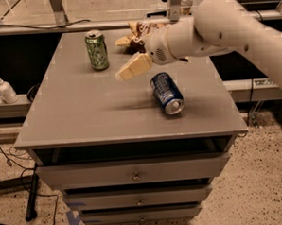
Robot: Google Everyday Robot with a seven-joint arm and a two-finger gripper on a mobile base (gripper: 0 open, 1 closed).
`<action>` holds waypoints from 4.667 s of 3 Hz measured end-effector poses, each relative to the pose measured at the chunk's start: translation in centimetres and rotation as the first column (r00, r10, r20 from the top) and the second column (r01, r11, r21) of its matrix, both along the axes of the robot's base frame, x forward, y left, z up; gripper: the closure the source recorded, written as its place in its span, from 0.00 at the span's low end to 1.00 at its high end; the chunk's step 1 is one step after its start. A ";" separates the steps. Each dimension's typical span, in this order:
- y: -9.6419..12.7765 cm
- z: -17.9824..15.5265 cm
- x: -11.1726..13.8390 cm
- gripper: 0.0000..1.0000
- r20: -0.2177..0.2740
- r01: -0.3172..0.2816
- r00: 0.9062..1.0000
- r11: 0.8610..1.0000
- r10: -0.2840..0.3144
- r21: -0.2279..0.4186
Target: Knock green can over
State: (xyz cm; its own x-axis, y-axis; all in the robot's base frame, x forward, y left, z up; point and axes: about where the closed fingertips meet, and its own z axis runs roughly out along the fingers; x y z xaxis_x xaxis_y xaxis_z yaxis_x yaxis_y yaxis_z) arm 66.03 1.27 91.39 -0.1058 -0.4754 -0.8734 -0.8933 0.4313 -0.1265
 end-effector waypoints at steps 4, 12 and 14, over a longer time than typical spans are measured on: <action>10.8 -2.4 13.2 0.00 0.083 -0.109 0.992 0.964 0.092 0.241; 11.8 6.1 -2.0 0.00 0.143 -0.561 0.825 0.758 0.547 0.332; 10.0 4.8 -2.9 0.00 0.110 -0.499 0.865 0.823 0.489 0.272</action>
Offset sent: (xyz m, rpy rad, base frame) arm 0.1270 0.1030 -0.0217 0.2397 -0.0638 0.0347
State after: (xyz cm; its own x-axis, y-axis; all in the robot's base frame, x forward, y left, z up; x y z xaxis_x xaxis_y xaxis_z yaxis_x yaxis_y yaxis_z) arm 63.14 11.24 96.18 0.1091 -0.1894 -0.9758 -0.9937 -0.0450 -0.1024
